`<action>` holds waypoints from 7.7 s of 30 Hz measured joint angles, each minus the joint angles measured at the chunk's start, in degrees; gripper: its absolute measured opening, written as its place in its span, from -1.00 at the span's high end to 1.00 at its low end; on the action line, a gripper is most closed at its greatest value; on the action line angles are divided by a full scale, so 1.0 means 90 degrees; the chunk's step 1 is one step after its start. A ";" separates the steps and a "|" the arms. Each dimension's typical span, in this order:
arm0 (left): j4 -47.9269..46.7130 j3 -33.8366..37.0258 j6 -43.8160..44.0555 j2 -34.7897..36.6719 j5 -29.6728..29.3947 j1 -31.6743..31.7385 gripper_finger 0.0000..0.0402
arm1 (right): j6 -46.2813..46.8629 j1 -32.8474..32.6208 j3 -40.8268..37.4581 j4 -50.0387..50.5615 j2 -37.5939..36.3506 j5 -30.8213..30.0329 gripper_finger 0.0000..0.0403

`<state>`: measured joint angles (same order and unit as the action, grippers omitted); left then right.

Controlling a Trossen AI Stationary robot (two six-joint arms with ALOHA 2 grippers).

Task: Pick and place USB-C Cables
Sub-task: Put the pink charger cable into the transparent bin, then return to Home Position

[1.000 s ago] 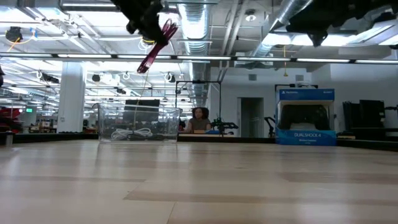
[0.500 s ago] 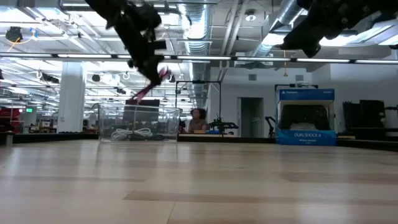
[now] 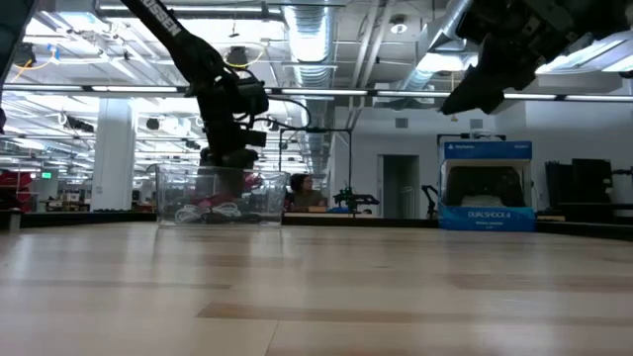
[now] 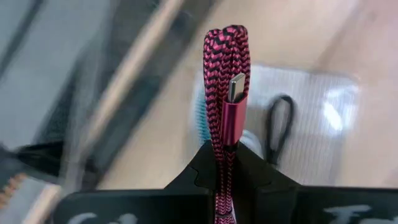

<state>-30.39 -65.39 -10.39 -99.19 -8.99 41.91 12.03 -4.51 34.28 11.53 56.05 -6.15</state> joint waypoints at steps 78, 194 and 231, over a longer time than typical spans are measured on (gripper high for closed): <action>-0.0312 -0.1051 0.0857 0.4872 0.0241 -0.2391 0.26 | -0.0749 -0.0085 -0.0021 0.0290 -0.4122 0.0024 0.41; 0.3474 0.7126 0.3063 1.0857 -0.0044 -0.3577 0.26 | -0.0381 -0.0068 -0.3735 -0.1528 -0.6102 0.0034 0.41; 0.3473 0.7126 0.3065 1.0856 -0.0046 -0.3577 0.26 | -0.0381 -0.0070 -0.3735 -0.1525 -0.6102 0.0032 0.41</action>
<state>0.87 -1.26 17.19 -1.48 -9.41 9.72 8.60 -5.15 0.67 -2.20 1.13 -5.87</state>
